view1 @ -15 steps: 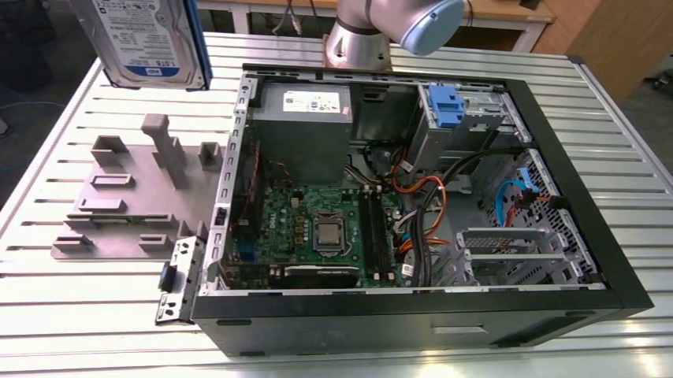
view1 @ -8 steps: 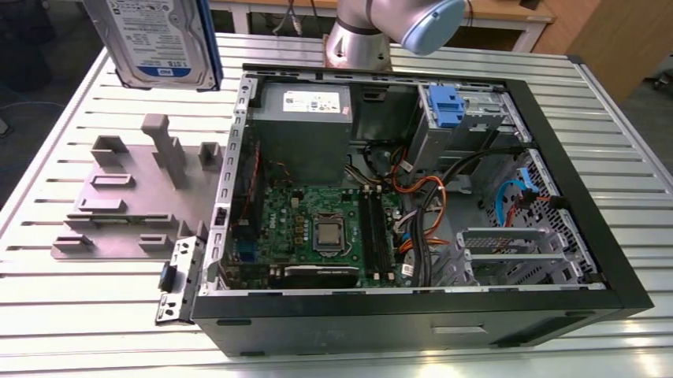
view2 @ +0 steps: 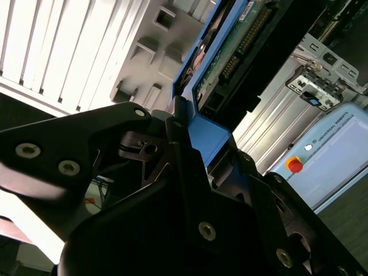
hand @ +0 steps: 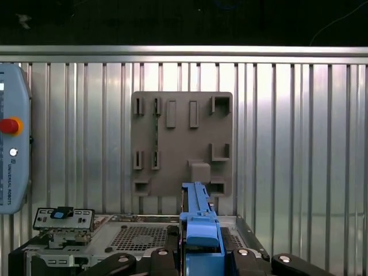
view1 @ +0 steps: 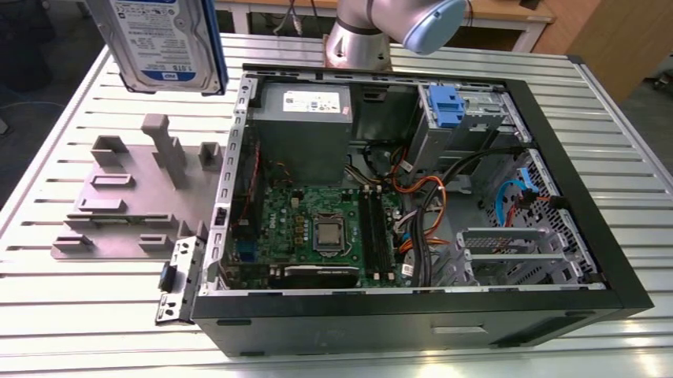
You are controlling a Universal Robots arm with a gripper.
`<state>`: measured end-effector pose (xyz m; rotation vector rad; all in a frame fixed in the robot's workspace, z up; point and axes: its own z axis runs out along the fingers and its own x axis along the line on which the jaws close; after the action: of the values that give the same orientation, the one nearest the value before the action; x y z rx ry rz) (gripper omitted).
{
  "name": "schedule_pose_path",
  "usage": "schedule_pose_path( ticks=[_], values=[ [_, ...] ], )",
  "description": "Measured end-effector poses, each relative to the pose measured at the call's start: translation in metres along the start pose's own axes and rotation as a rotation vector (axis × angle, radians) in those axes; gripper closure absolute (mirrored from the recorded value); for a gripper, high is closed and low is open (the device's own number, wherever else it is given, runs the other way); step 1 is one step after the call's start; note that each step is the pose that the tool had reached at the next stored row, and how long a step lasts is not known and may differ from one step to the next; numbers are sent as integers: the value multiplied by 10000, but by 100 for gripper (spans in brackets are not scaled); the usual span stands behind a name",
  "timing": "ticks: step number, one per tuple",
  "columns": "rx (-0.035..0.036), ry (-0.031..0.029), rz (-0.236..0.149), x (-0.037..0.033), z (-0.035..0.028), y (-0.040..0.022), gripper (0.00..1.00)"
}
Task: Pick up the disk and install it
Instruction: 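Pick up the disk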
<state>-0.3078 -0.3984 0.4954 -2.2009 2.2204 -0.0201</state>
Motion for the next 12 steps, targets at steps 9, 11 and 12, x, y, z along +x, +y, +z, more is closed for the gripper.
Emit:
schedule_pose_path(
  ticks=[9, 11, 12],
  values=[
    [0, 0, 21, 73, 2, -98, 64],
    [0, 1, 22, 73, 2, -125, 64],
    [0, 1, 21, 73, 3, -138, 64]
  ],
)
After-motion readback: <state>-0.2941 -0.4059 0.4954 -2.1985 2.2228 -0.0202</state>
